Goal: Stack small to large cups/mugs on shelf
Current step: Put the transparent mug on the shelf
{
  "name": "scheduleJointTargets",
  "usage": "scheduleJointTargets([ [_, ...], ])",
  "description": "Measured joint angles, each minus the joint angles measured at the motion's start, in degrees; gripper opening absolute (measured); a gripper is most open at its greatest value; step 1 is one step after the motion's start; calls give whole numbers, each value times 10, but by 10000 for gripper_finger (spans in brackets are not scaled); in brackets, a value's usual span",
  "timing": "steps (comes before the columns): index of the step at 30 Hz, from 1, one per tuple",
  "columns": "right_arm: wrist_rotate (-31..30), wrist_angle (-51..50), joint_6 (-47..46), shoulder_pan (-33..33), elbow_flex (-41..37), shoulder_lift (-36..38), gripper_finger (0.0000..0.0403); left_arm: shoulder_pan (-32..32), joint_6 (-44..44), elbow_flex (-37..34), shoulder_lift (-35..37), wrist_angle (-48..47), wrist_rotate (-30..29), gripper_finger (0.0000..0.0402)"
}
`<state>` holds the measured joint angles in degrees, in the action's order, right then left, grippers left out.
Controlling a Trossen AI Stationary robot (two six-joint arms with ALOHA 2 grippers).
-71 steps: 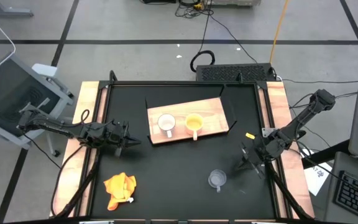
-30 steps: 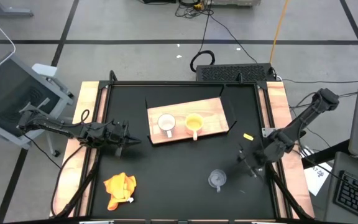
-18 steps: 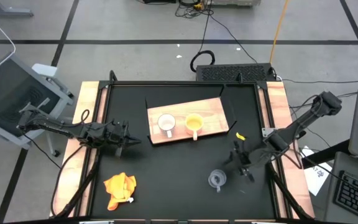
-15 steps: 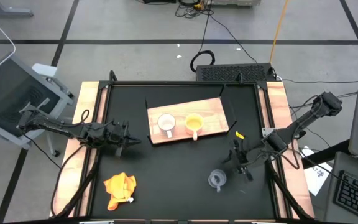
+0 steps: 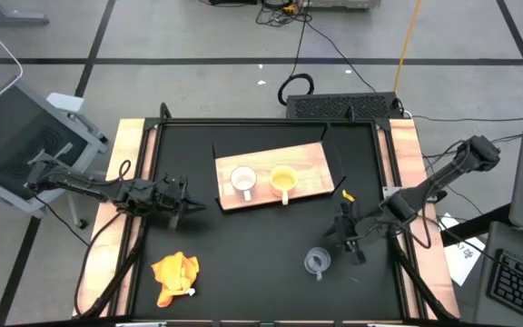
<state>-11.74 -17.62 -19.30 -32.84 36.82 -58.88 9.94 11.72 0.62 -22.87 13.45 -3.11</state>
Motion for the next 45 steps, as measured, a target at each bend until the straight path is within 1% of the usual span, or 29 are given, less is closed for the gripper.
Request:
scheduleJointTargets([
  [6,16,-15,-26,13,0,-31,148,0,-7,0,0,0,0,10],
  [10,19,-13,-28,25,0,-45,148,0,-7,0,0,0,0,10],
  [14,47,-9,-27,45,0,-55,148,0,-7,0,0,0,0,10],
  [18,76,0,-26,59,0,-60,148,0,-8,0,0,0,0,10],
  [24,80,9,-25,63,0,-61,148,0,-9,0,0,0,0,10],
  [28,106,16,-45,64,0,-61,148,0,-9,0,0,0,0,10],
  [45,106,33,-89,70,0,-65,148,0,-7,0,0,0,1,10],
])
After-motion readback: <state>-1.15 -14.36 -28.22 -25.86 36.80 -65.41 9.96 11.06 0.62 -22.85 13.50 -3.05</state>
